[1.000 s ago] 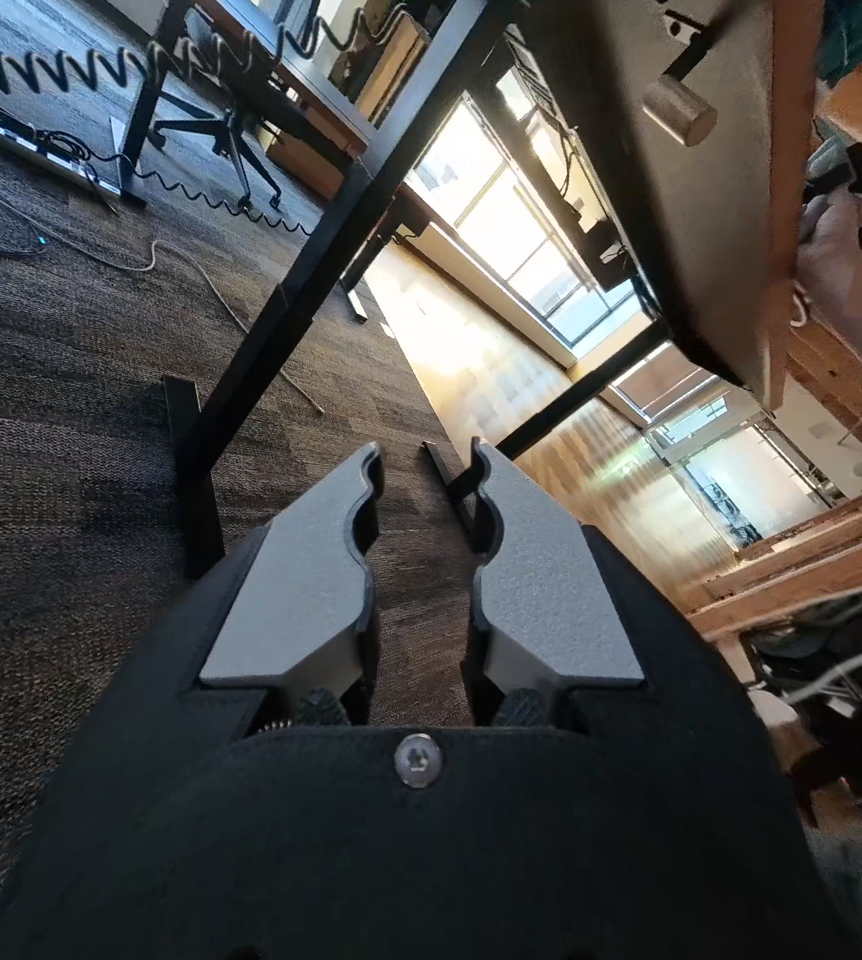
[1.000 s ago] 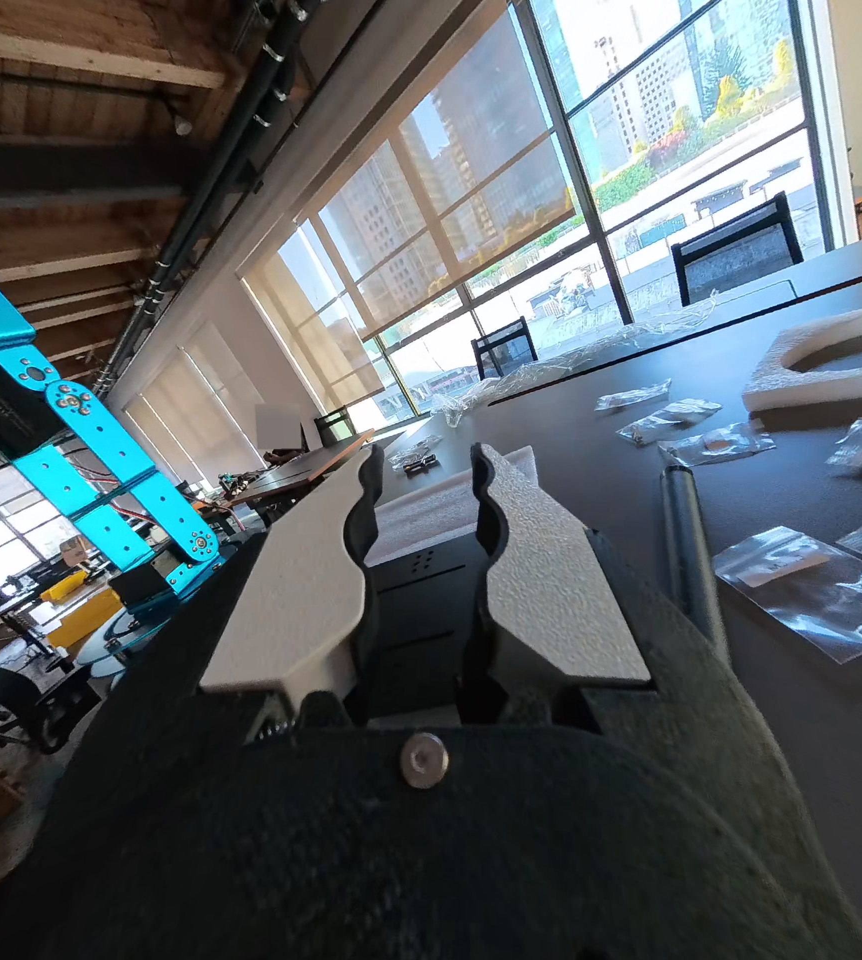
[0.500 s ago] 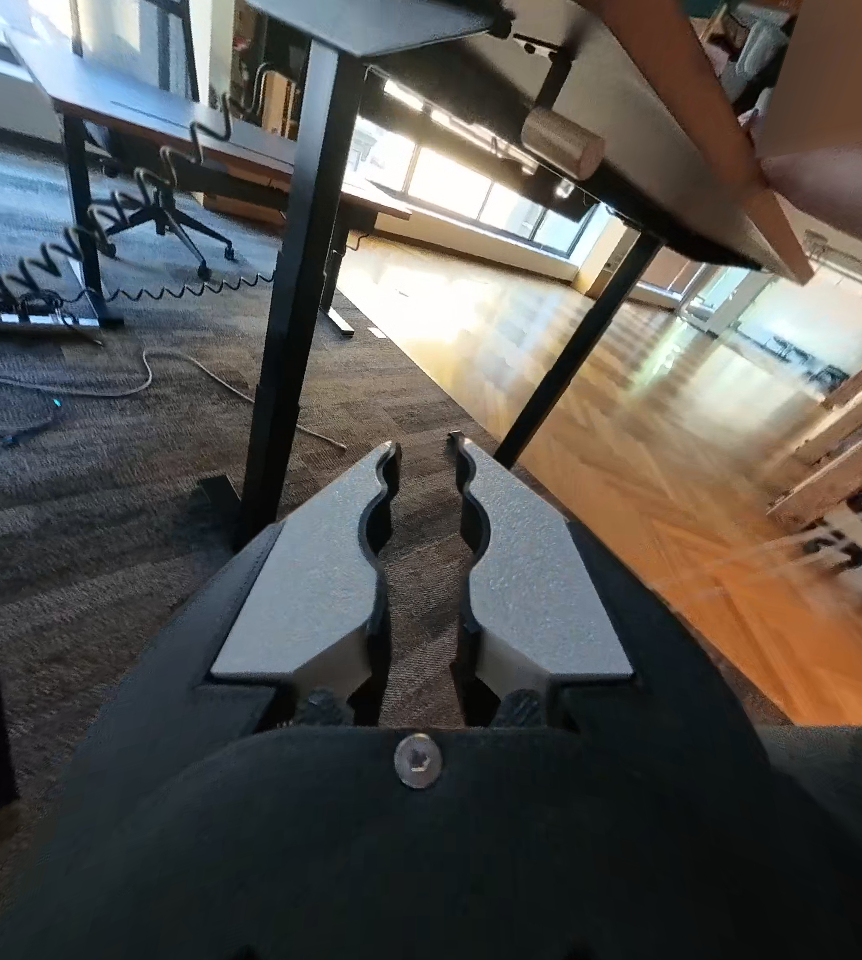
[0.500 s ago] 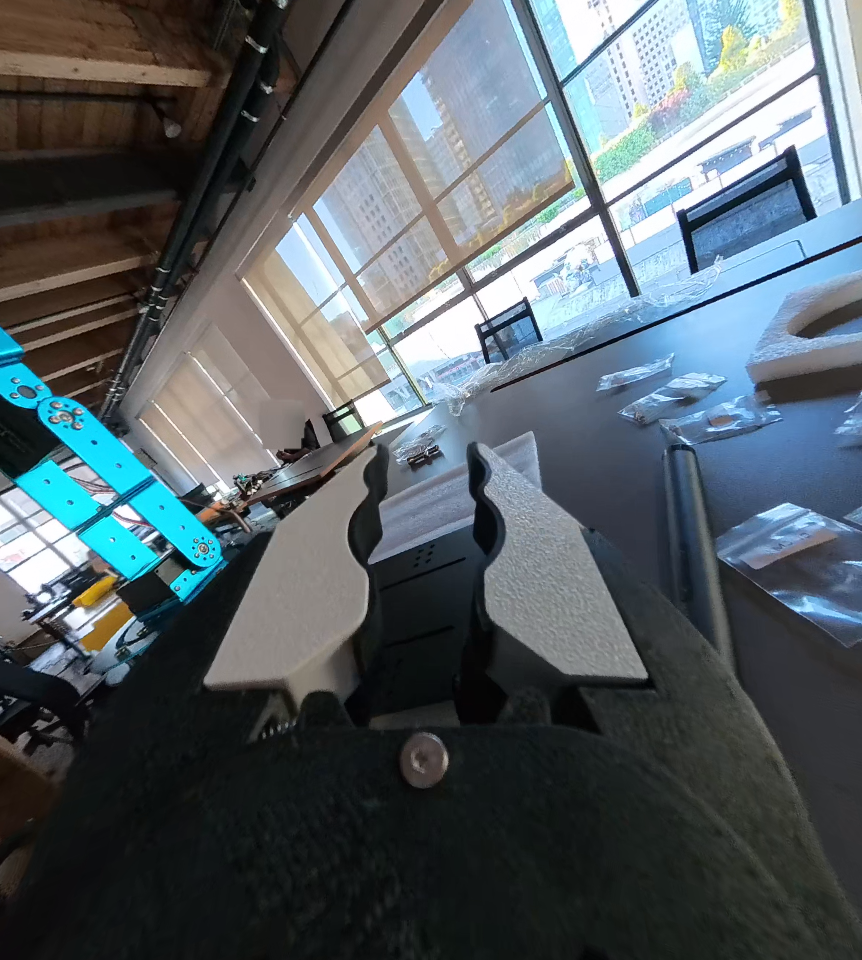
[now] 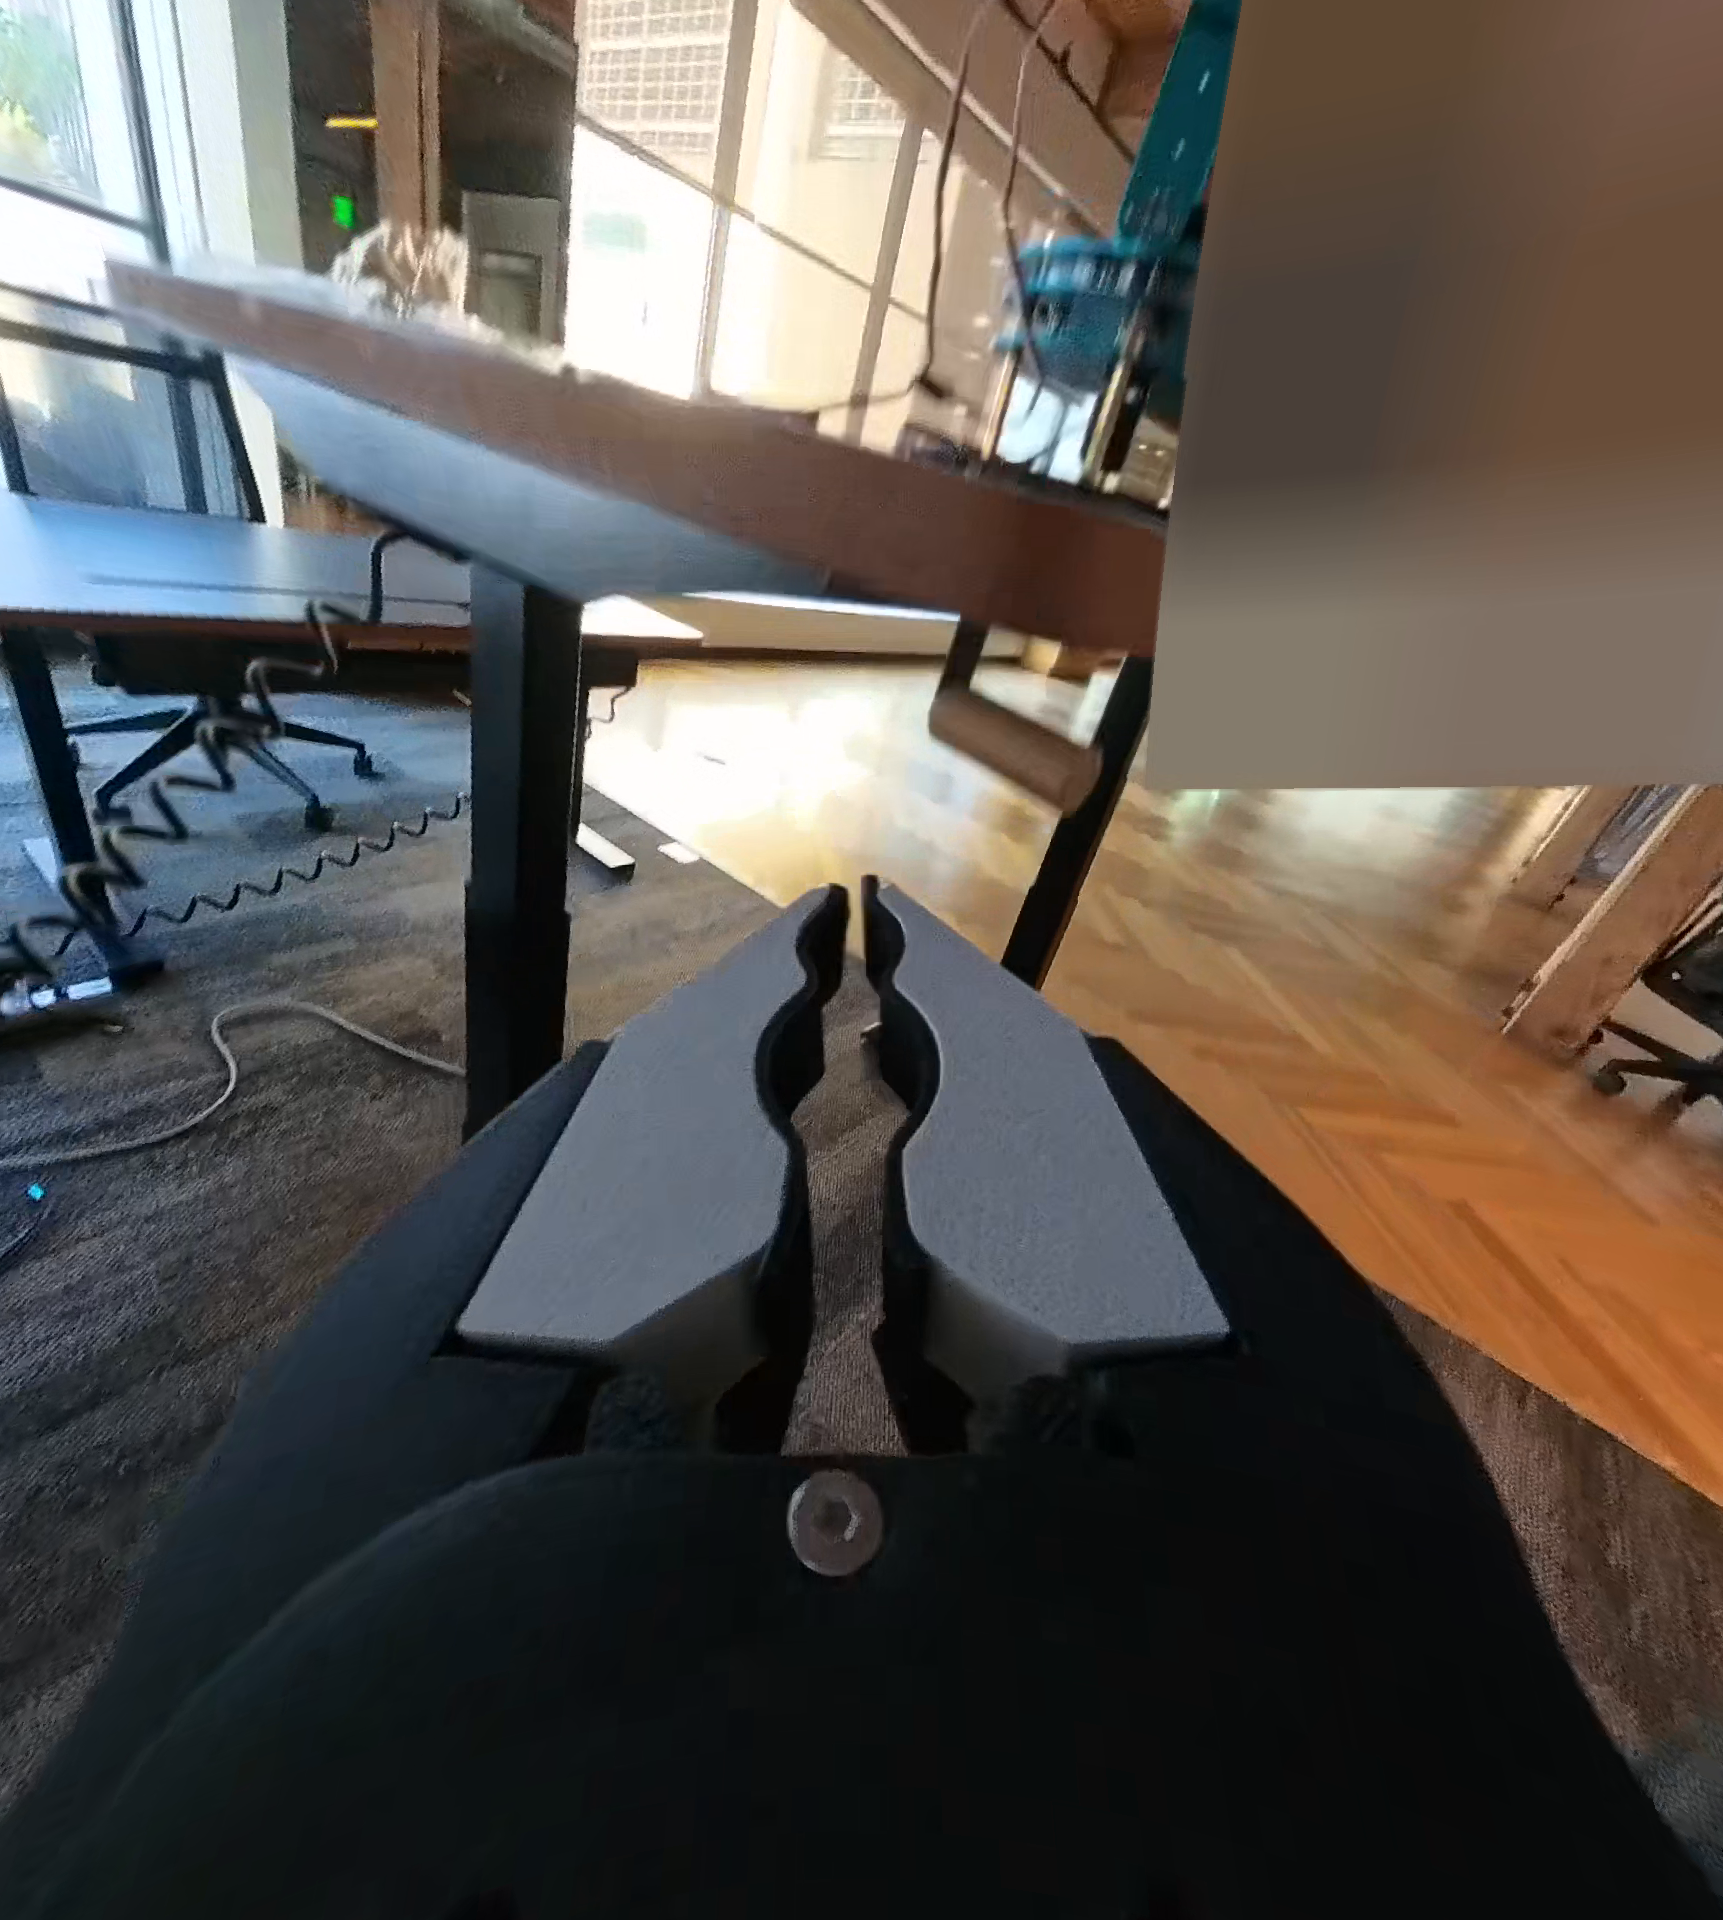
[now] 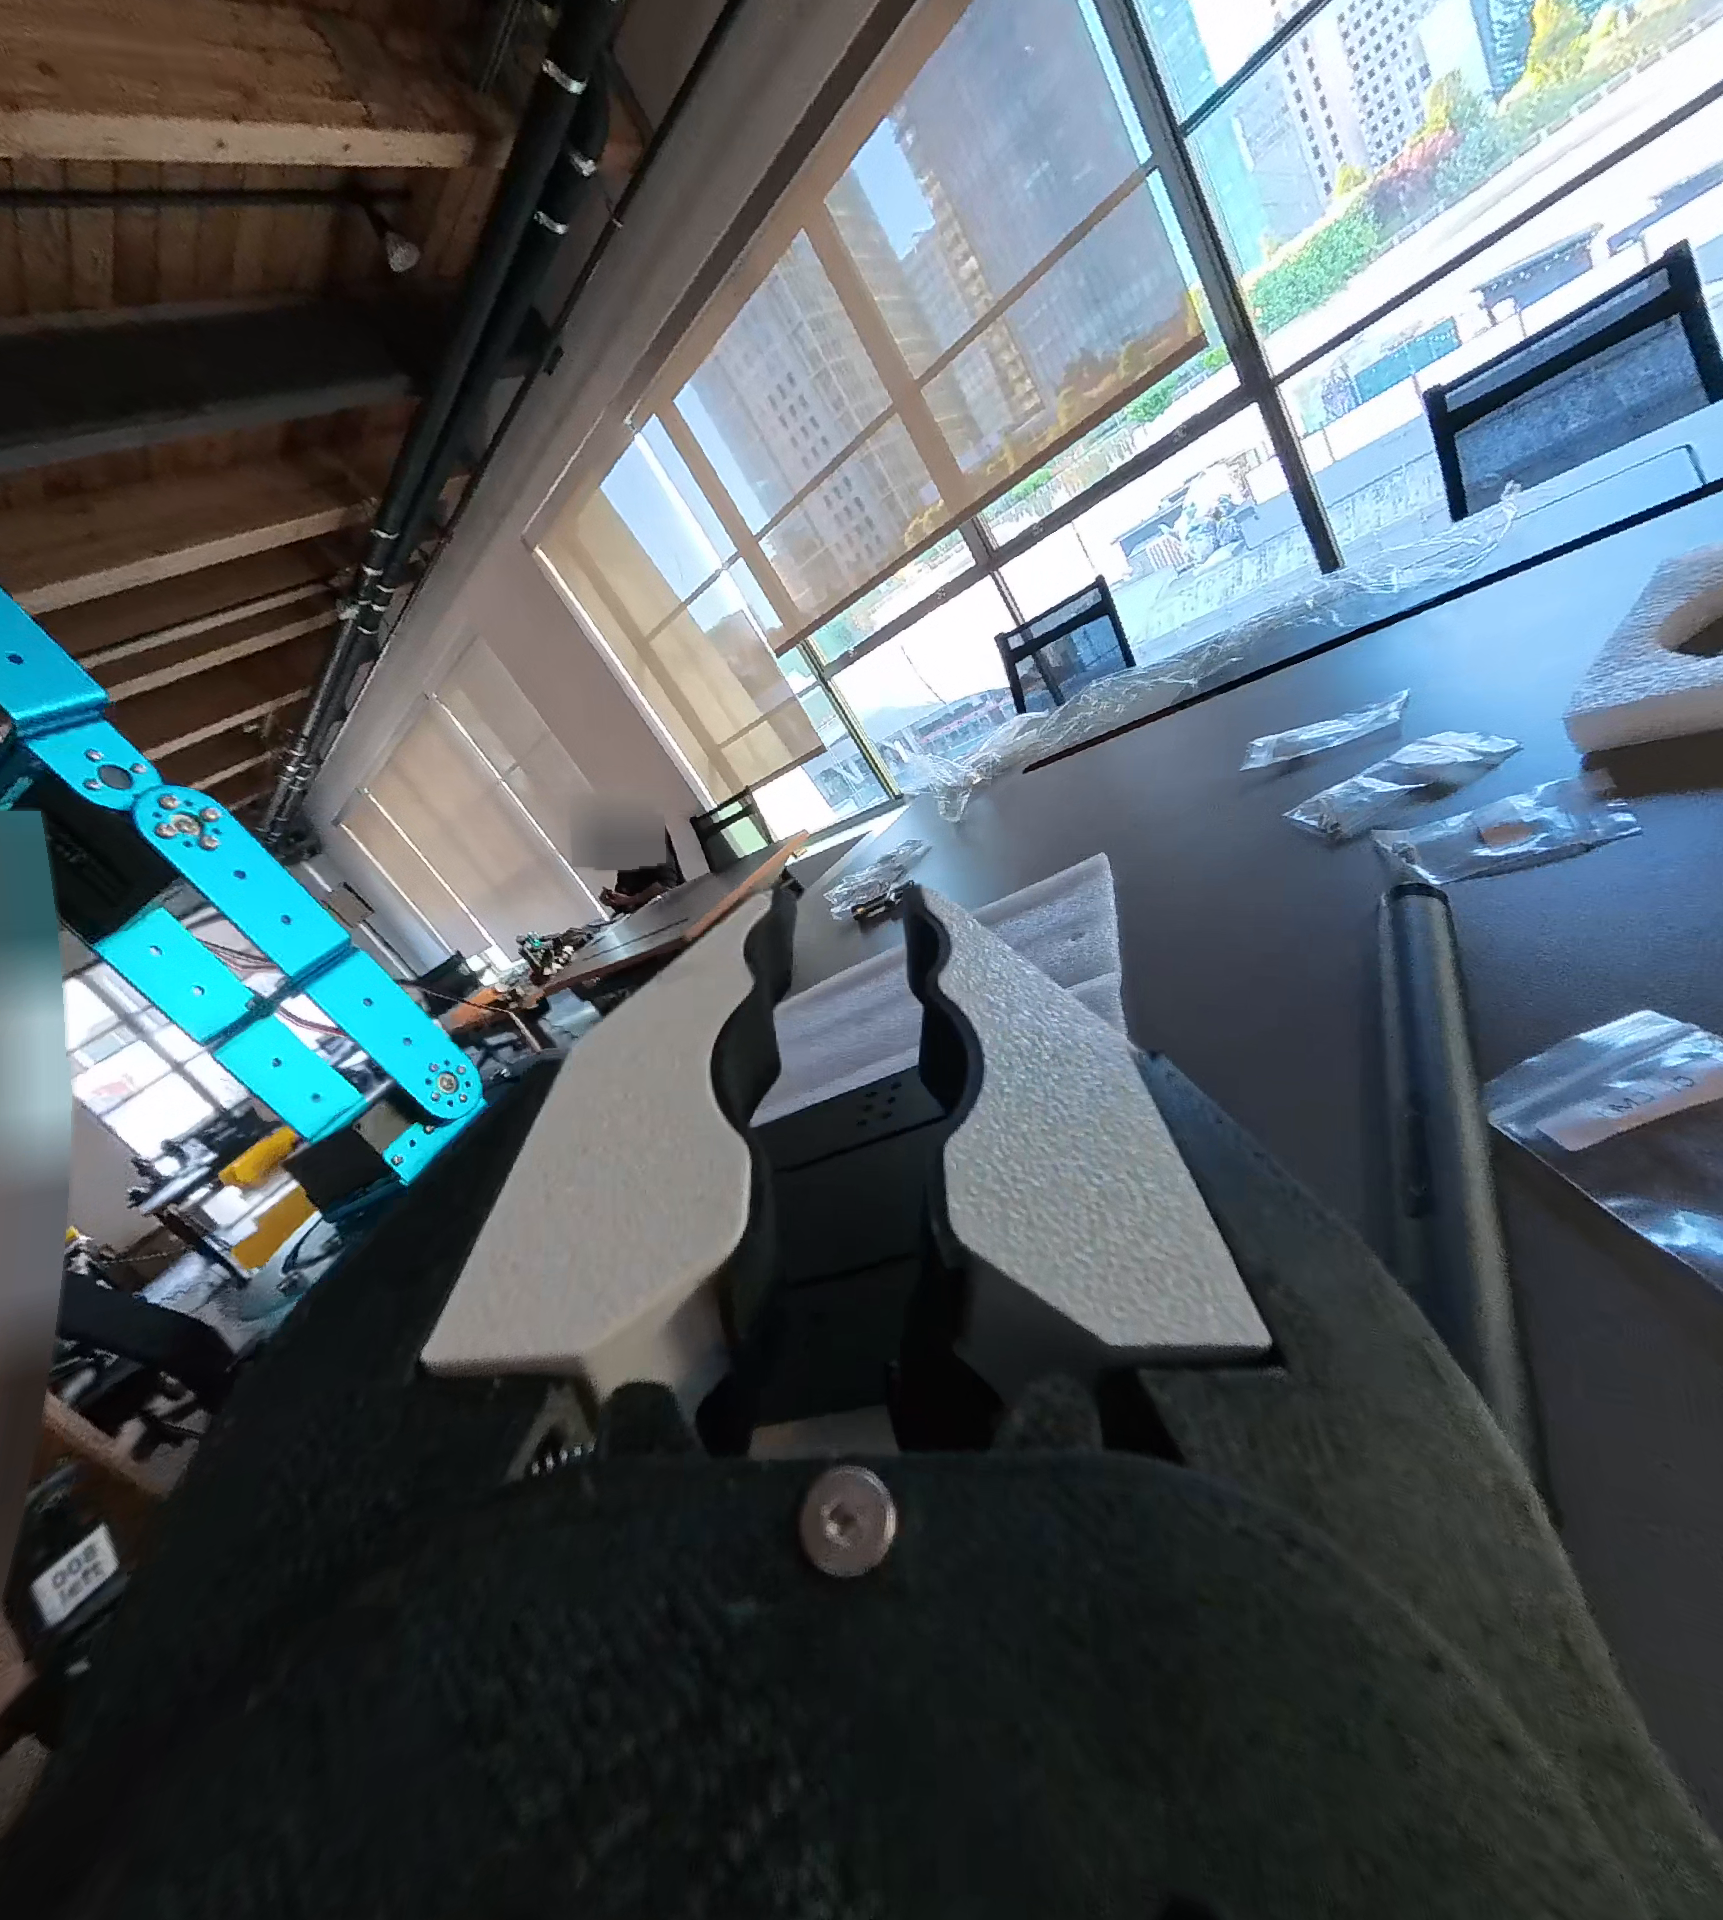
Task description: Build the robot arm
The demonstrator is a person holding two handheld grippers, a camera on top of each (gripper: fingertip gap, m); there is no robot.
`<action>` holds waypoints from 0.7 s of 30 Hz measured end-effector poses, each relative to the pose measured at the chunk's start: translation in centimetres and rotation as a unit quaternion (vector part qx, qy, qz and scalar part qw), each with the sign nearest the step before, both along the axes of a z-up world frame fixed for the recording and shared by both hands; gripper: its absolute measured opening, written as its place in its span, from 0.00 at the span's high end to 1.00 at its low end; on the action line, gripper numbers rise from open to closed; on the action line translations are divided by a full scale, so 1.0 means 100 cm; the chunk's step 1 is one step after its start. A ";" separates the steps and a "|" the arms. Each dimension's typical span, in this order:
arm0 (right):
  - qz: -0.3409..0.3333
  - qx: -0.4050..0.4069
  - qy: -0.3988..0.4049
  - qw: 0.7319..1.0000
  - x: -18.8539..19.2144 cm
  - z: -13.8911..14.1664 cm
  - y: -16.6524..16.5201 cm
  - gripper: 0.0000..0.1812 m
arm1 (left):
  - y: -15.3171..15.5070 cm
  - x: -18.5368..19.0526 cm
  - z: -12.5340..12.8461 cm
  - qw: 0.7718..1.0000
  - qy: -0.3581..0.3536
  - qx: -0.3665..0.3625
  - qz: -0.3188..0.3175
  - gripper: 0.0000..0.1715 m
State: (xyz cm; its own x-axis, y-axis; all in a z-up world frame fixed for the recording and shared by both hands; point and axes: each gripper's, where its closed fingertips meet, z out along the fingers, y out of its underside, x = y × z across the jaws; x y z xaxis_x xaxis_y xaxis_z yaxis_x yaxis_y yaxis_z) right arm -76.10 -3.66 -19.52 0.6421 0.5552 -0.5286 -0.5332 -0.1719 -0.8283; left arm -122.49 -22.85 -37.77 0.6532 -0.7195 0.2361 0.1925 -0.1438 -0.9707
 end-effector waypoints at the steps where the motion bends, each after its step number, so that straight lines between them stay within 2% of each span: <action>1: 0.005 -0.001 0.007 1.000 0.000 0.000 0.000 0.89 | 0.005 0.004 0.015 1.000 0.000 0.007 -0.005 0.97; 5: 0.011 -0.002 0.007 1.000 -0.002 0.000 0.000 0.90 | 0.040 0.030 0.078 0.998 0.043 0.045 -0.033 0.88; 8: 0.015 -0.007 0.009 1.000 -0.003 -0.001 0.000 0.89 | 0.069 0.057 0.108 0.992 0.081 0.059 -0.072 0.88; 14: -0.007 0.003 0.001 1.000 0.002 0.001 0.000 0.89 | 0.138 0.080 0.121 0.983 0.096 0.099 -0.121 0.94; 16: -0.010 0.010 -0.018 1.000 -0.002 0.001 -0.001 0.89 | 0.166 0.099 0.130 0.975 0.086 0.089 -0.187 0.95; 18: -0.012 0.016 -0.031 0.999 -0.004 0.002 -0.002 0.89 | 0.183 0.127 0.140 0.956 0.087 0.051 -0.276 0.93; 20: -0.025 0.023 -0.037 0.999 -0.002 0.004 -0.003 0.89 | 0.193 0.153 0.137 0.931 0.143 0.021 -0.335 0.91; 21: -0.032 0.025 -0.038 0.998 0.001 0.004 -0.003 0.89 | 0.202 0.163 0.132 0.923 0.178 0.007 -0.341 0.91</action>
